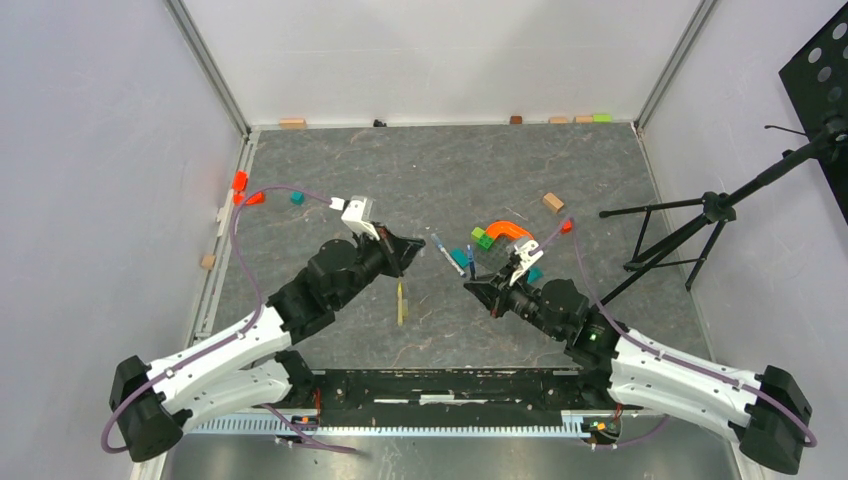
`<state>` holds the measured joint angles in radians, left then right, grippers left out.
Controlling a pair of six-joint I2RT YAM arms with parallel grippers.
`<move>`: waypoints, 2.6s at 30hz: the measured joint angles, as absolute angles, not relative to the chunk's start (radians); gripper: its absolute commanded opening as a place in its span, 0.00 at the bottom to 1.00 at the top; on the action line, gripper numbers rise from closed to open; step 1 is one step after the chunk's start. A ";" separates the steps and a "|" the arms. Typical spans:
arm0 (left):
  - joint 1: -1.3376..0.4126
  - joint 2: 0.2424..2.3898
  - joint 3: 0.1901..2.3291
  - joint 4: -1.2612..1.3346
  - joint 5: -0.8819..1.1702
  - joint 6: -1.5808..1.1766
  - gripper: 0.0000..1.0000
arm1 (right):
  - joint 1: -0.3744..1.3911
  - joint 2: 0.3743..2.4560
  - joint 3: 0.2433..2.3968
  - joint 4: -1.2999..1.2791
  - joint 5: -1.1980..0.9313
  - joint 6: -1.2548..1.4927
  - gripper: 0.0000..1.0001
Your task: Insert the pens into the pen caps
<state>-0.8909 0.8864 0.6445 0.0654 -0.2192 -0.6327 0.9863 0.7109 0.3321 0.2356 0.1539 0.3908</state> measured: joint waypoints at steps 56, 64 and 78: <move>-0.719 0.913 0.397 0.892 0.168 -0.844 0.02 | 0.995 1.003 0.410 0.589 -0.157 0.414 0.00; -0.719 0.912 0.391 0.889 0.179 -0.844 0.02 | 0.995 0.999 0.410 0.589 -0.153 0.414 0.00; -0.719 0.908 0.391 0.885 0.208 -0.845 0.02 | 0.995 0.989 0.410 0.587 -0.146 0.415 0.00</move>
